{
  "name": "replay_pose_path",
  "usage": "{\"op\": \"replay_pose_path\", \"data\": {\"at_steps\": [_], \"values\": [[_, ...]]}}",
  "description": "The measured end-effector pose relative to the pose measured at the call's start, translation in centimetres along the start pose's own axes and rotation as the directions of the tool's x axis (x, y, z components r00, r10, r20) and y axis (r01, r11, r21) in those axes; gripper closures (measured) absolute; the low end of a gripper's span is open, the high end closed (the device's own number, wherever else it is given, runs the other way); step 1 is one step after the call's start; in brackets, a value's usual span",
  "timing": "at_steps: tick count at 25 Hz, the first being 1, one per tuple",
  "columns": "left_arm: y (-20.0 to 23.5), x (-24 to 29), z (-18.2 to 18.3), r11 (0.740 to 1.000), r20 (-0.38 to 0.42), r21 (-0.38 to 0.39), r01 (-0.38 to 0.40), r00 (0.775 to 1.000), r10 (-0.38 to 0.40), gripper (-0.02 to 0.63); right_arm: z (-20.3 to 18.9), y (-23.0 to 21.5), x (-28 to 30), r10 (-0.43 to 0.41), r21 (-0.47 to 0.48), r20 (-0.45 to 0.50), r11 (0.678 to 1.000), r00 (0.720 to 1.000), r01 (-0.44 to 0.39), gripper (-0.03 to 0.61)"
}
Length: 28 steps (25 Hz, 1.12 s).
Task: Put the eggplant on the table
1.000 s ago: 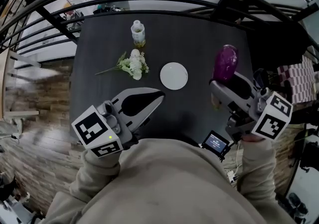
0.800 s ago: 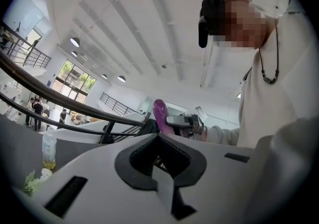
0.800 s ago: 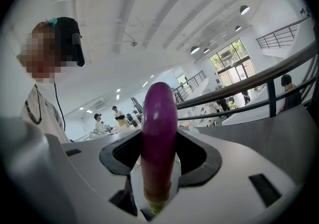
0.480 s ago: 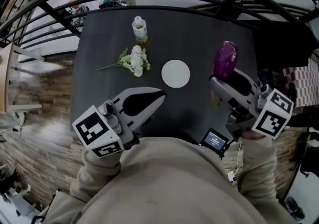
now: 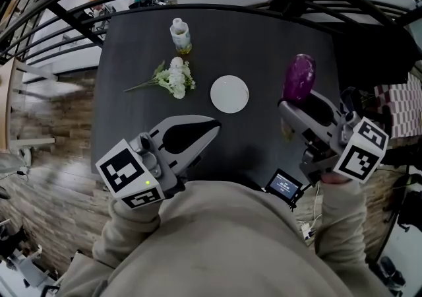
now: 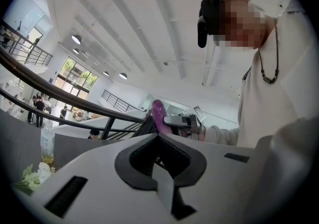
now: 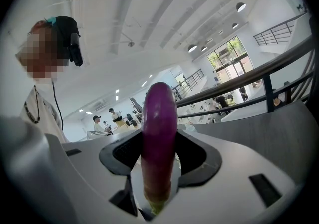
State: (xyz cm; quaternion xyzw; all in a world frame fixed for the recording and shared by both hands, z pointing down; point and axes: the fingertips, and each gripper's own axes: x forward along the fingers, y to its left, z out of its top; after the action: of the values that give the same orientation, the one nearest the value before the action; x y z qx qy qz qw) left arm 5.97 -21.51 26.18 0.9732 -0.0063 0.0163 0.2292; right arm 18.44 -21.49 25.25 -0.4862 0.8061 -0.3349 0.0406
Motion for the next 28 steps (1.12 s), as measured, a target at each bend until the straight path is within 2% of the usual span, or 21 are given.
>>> {"op": "replay_pose_path", "data": {"at_steps": [19, 28], "values": [[-0.2, -1.4, -1.8, 0.998, 0.003, -0.036, -0.056, 0.998, 0.056, 0.607, -2.3, -0.8, 2.4, 0.053, 0.017, -0.092, 0.999, 0.994, -0.051, 0.359], [0.7, -2.9, -2.3, 0.992, 0.011, -0.064, -0.112, 0.994, 0.113, 0.607, -3.6, -1.0, 5.0, 0.086, 0.025, -0.148, 0.996, 0.985, -0.083, 0.359]]}}
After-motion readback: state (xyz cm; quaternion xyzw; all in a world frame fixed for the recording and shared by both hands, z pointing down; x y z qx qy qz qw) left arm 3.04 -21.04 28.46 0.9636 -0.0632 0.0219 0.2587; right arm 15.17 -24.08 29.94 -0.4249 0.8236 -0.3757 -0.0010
